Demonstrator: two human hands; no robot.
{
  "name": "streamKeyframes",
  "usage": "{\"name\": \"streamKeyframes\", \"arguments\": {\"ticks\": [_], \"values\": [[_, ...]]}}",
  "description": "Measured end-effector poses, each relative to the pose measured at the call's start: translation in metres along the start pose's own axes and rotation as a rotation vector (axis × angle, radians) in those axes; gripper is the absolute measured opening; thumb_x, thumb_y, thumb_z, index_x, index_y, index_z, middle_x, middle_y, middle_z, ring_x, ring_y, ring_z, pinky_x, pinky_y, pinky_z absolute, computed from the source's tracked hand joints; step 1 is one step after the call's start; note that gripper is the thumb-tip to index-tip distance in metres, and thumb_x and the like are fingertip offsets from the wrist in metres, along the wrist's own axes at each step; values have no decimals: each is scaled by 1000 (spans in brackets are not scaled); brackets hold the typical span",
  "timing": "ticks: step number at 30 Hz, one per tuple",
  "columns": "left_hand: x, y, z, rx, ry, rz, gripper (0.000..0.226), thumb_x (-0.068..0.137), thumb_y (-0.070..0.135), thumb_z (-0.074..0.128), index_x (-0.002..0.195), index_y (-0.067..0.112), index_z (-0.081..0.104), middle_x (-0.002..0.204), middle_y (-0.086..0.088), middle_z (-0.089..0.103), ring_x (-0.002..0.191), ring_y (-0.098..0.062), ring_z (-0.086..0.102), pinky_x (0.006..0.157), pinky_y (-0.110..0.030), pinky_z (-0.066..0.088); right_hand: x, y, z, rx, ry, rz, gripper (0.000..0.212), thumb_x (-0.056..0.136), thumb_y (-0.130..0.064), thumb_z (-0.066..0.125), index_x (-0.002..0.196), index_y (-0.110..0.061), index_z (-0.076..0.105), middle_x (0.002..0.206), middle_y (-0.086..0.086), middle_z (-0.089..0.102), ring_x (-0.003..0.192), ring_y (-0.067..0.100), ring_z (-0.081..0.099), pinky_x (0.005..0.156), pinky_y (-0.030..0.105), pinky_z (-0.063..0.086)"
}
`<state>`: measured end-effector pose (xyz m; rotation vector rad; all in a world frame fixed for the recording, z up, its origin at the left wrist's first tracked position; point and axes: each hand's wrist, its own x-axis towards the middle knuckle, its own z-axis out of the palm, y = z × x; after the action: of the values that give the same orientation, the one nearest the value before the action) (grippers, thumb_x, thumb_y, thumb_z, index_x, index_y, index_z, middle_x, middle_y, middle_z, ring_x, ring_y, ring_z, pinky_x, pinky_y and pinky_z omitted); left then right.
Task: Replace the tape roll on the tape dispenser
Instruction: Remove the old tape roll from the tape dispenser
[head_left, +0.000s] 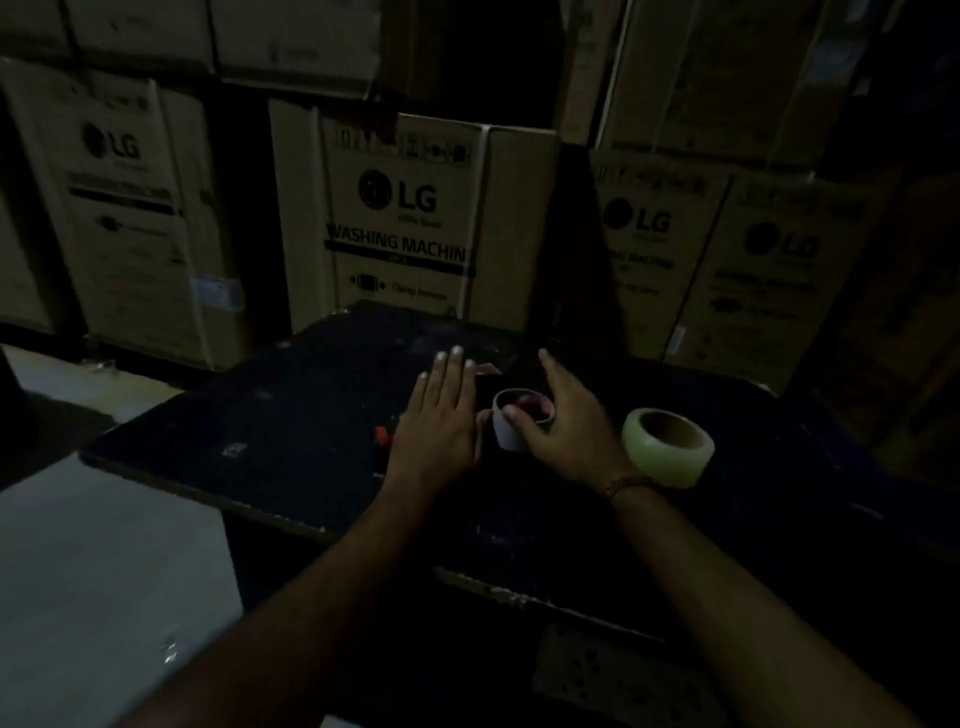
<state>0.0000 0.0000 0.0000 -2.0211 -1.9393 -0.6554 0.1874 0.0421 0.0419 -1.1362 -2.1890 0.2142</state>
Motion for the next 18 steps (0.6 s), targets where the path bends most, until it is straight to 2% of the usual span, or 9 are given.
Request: {"name": "streamKeyframes", "arguments": {"ticks": [4, 7, 9, 11, 13, 15, 18], "values": [[-4, 2, -4, 0, -36, -58, 89, 96, 53, -6, 167, 5, 19, 177, -18, 9, 165, -32, 6, 132, -45, 7, 1, 9, -1, -85, -169, 36, 114, 82, -79, 61, 167, -18, 16, 158, 8, 44, 140, 26, 51, 110, 41, 48], [-2, 5, -3, -2, -23, -54, 87, 97, 55, -2, 168, 8, 20, 177, -16, 12, 165, -29, 9, 132, -42, 8, 6, 19, 0, -34, -206, 45, 122, 75, -81, 67, 167, -22, 14, 159, 6, 44, 141, 24, 50, 112, 41, 47], [-3, 4, -2, 17, -3, -46, 85, 99, 57, 4, 167, 9, 26, 176, -15, 19, 164, -28, 15, 132, -42, 9, 5, 26, 2, 25, -218, 57, 126, 72, -76, 75, 167, -22, 12, 163, 6, 41, 145, 23, 47, 116, 39, 44], [-2, 2, 2, 38, 33, -28, 78, 102, 56, 15, 161, 10, 40, 171, -15, 33, 161, -28, 27, 133, -45, 12, 6, 34, 7, 59, -236, 69, 128, 71, -69, 82, 167, -20, 14, 165, 7, 39, 148, 22, 45, 119, 38, 42], [-2, 1, 4, 57, 41, -15, 66, 104, 53, 27, 152, 15, 51, 165, -12, 45, 155, -27, 38, 132, -46, 19, 8, 39, 9, 28, -233, 71, 121, 70, -66, 85, 164, -15, 28, 159, 7, 46, 144, 24, 49, 116, 35, 44], [-1, 1, 4, 49, 28, -6, 57, 104, 53, 34, 143, 19, 57, 159, -9, 51, 147, -25, 49, 124, -46, 33, 10, 40, 10, 16, -189, 58, 105, 67, -62, 89, 152, -16, 48, 144, 5, 58, 131, 22, 59, 107, 32, 49], [-2, 4, -1, -25, 73, 8, 52, 101, 54, 38, 127, 17, 64, 145, -10, 56, 120, -27, 62, 94, -42, 55, 9, 40, 10, 58, -154, 50, 94, 63, -56, 94, 141, -20, 55, 135, 1, 61, 121, 17, 62, 101, 30, 52]]}}
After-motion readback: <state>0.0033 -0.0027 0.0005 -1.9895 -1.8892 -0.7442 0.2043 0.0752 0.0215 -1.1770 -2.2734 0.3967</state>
